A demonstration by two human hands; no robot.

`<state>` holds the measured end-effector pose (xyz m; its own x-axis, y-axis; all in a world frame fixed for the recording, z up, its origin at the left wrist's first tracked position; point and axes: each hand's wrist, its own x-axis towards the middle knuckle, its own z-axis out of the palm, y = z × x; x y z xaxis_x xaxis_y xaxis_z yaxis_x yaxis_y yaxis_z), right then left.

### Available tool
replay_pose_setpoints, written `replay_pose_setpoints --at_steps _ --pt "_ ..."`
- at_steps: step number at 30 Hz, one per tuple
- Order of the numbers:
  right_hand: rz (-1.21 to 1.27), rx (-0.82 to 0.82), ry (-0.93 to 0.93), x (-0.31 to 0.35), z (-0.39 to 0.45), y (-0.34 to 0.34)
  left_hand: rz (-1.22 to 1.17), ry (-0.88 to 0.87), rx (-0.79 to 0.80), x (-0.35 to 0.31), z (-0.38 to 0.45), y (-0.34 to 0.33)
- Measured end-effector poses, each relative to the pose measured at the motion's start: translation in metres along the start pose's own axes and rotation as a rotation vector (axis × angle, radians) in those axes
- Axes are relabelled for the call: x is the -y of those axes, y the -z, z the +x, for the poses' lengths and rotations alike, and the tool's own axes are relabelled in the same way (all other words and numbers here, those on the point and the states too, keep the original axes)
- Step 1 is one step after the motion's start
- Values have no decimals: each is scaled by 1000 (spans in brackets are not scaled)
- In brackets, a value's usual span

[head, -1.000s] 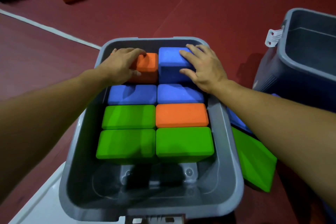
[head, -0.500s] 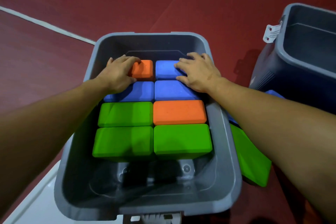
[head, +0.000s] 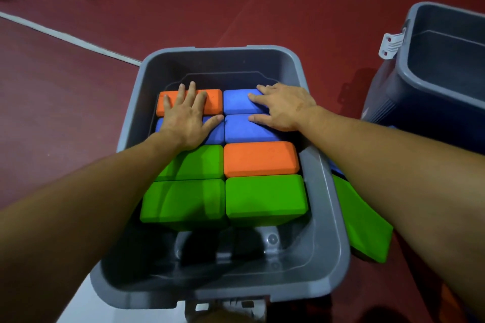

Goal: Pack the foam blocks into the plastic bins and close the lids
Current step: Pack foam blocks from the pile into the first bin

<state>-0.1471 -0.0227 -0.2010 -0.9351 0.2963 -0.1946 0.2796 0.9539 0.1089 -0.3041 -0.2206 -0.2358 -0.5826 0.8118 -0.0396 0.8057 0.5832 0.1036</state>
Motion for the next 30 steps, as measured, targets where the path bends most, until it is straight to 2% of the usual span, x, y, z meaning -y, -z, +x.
replay_pose_setpoints --at_steps 7,10,21,25,30 --pt "39 -85 -5 1 -4 -2 33 5 -22 1 -3 -2" --pt "56 -68 -14 2 -5 0 11 43 -76 0 -8 -7" --pt "183 -32 -156 16 -9 9 -21 85 -67 -4 -10 -11" --pt "228 2 -221 21 -6 9 -24 88 -7 -7 -6 -7" --pt "194 66 -323 39 -9 17 -36 86 206 -3 0 19"
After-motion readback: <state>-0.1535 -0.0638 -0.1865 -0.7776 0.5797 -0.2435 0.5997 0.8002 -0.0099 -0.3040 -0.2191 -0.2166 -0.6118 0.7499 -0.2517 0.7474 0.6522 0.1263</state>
